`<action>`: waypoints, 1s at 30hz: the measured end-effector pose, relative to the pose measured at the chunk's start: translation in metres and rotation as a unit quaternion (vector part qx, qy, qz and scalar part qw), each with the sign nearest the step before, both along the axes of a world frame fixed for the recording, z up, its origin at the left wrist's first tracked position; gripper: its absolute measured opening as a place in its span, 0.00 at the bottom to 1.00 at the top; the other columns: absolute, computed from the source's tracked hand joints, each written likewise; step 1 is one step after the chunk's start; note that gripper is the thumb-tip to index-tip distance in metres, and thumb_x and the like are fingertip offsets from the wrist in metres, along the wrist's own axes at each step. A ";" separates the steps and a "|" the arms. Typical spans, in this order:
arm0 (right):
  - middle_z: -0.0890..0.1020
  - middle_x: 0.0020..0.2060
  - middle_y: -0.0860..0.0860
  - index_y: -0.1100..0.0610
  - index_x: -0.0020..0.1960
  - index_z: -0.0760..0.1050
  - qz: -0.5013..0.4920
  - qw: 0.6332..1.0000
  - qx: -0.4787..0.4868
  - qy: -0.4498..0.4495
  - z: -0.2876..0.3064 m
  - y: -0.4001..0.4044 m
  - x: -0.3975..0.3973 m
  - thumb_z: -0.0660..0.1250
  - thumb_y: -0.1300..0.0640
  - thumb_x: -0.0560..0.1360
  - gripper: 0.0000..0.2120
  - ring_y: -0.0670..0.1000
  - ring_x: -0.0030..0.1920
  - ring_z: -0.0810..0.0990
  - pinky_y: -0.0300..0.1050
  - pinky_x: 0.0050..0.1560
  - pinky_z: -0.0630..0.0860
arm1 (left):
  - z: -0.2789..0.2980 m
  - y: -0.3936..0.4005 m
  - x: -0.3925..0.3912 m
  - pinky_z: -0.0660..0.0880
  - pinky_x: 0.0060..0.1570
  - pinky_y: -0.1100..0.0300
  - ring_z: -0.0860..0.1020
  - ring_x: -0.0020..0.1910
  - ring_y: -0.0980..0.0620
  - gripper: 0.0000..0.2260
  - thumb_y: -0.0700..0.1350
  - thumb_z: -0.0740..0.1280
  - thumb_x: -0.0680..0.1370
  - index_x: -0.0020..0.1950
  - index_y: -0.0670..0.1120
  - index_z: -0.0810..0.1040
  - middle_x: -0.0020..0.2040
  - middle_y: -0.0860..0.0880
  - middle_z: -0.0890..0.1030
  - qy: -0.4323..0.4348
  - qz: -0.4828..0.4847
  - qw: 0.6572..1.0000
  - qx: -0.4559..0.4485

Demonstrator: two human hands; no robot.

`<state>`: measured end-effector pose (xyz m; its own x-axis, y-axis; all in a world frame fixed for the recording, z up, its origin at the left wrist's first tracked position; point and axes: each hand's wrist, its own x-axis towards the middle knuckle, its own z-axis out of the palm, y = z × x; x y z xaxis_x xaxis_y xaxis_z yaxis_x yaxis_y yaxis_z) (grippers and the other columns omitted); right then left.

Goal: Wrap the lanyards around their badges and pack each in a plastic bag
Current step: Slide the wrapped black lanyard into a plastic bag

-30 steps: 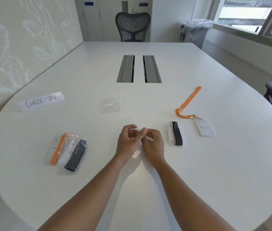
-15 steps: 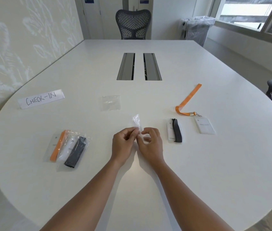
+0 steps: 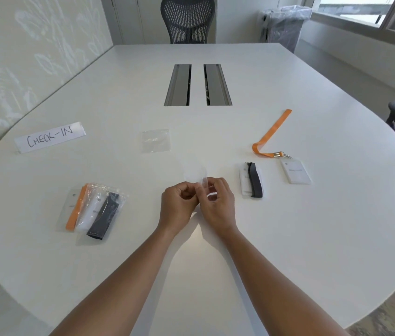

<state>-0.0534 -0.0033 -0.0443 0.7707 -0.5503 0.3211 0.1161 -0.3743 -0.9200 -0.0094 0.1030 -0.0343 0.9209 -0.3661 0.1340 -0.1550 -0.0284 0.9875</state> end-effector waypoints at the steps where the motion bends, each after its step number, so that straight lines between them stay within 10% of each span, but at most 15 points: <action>1: 0.78 0.47 0.45 0.54 0.50 0.78 -0.006 1.000 0.011 0.001 -0.001 0.000 0.001 0.68 0.50 0.78 0.07 0.41 0.45 0.79 0.28 0.38 0.72 | 0.001 0.000 -0.001 0.80 0.44 0.64 0.87 0.45 0.53 0.04 0.50 0.74 0.77 0.46 0.52 0.87 0.42 0.53 0.88 -0.004 -0.005 1.000 -0.003; 9: 0.77 0.48 0.48 0.55 0.46 0.80 -0.026 0.998 0.061 -0.009 -0.001 -0.002 0.003 0.62 0.52 0.82 0.11 0.43 0.43 0.80 0.31 0.41 0.73 | -0.001 0.000 0.002 0.79 0.49 0.65 0.85 0.47 0.56 0.08 0.43 0.69 0.81 0.54 0.51 0.87 0.46 0.56 0.87 -0.044 -0.003 0.998 0.036; 14: 0.80 0.47 0.44 0.53 0.62 0.74 -0.036 0.996 0.081 0.020 0.000 -0.002 0.002 0.63 0.58 0.80 0.11 0.40 0.46 0.80 0.31 0.43 0.75 | -0.003 -0.003 0.004 0.78 0.46 0.69 0.85 0.45 0.60 0.05 0.45 0.72 0.79 0.52 0.50 0.86 0.44 0.58 0.87 -0.050 0.047 0.996 0.057; 30: 0.82 0.40 0.42 0.48 0.51 0.72 -0.048 0.989 0.142 0.017 0.006 -0.002 -0.001 0.68 0.57 0.77 0.07 0.37 0.41 0.81 0.27 0.37 0.73 | -0.005 -0.004 0.003 0.76 0.40 0.71 0.83 0.40 0.60 0.04 0.48 0.75 0.75 0.47 0.54 0.81 0.39 0.59 0.84 -0.071 0.065 0.992 0.079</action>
